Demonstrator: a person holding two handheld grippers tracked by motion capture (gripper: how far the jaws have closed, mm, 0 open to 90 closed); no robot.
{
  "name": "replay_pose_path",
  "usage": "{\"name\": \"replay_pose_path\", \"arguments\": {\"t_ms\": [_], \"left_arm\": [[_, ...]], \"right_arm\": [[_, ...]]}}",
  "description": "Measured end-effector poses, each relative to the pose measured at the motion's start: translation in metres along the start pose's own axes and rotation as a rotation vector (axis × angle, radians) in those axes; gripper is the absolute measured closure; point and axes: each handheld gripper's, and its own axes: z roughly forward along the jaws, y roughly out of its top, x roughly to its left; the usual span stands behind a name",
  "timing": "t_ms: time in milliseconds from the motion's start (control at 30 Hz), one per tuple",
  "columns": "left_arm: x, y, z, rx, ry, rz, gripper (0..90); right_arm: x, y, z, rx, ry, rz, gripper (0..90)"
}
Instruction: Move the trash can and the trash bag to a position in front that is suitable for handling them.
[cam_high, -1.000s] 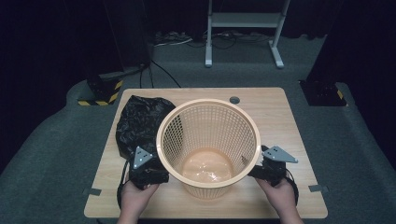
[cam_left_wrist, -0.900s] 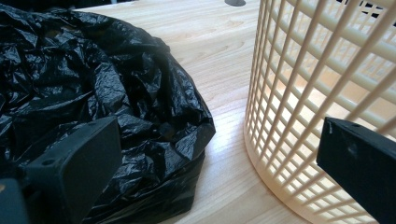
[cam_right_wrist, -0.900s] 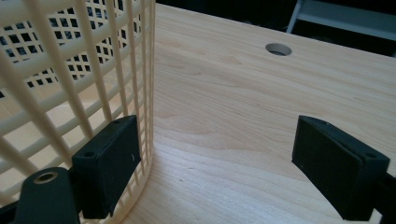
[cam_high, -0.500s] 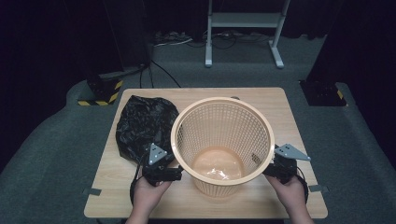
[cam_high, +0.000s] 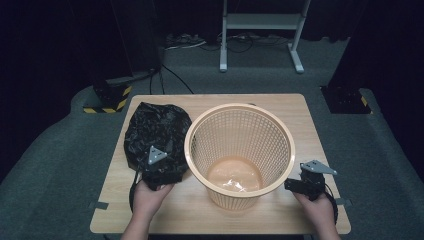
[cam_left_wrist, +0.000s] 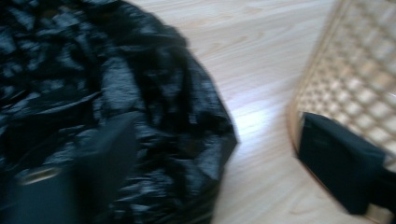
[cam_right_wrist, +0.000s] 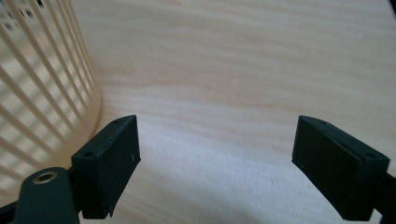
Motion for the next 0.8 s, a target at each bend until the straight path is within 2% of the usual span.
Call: {"name": "replay_pose_path", "arguments": {"t_ms": [67,100,133,200,267,333,400,433,467,600,733,767,800], "left_arm": [[0.008,0.003,0.003,0.010,0.025,-0.006,19.8],[0.011,0.004,0.005,0.023,0.044,-0.015,31.5],[0.015,0.006,0.007,0.025,0.057,-0.027,31.5],[0.021,0.010,0.010,0.027,0.102,-0.042,40.5],[0.029,0.013,0.016,0.025,0.119,-0.083,49.2],[0.034,0.014,0.021,0.031,0.142,-0.091,50.6],[0.039,0.014,0.029,0.048,0.145,-0.104,51.5],[0.041,0.013,0.034,0.076,0.147,-0.103,51.2],[0.041,0.011,0.038,0.088,0.147,-0.106,51.2],[0.042,0.004,0.052,0.155,0.143,-0.087,50.3],[0.042,-0.002,0.059,0.194,0.120,-0.075,50.4],[0.041,-0.004,0.060,0.200,0.114,-0.070,50.3],[0.041,-0.005,0.060,0.204,0.112,-0.068,50.3]], "right_arm": [[0.000,-0.003,0.002,0.012,0.003,0.002,14.6],[-0.001,-0.007,0.005,0.023,0.003,0.001,14.7],[-0.001,-0.007,0.005,0.023,0.003,0.001,14.7],[-0.001,-0.010,0.007,0.027,0.004,0.002,14.7],[-0.001,-0.014,0.008,0.036,0.003,0.000,14.8],[-0.001,-0.015,0.009,0.036,0.003,-0.001,14.8],[-0.001,-0.018,0.010,0.038,0.004,0.006,14.8],[-0.001,-0.019,0.011,0.042,0.004,0.004,14.9],[0.000,-0.019,0.012,0.067,0.004,0.003,14.8],[0.002,-0.019,0.013,0.067,-0.002,-0.017,14.8],[0.005,-0.018,0.015,0.090,-0.020,-0.041,14.9],[0.008,-0.018,0.017,0.107,-0.021,-0.078,14.8],[0.008,-0.018,0.017,0.107,-0.021,-0.078,14.8]]}}
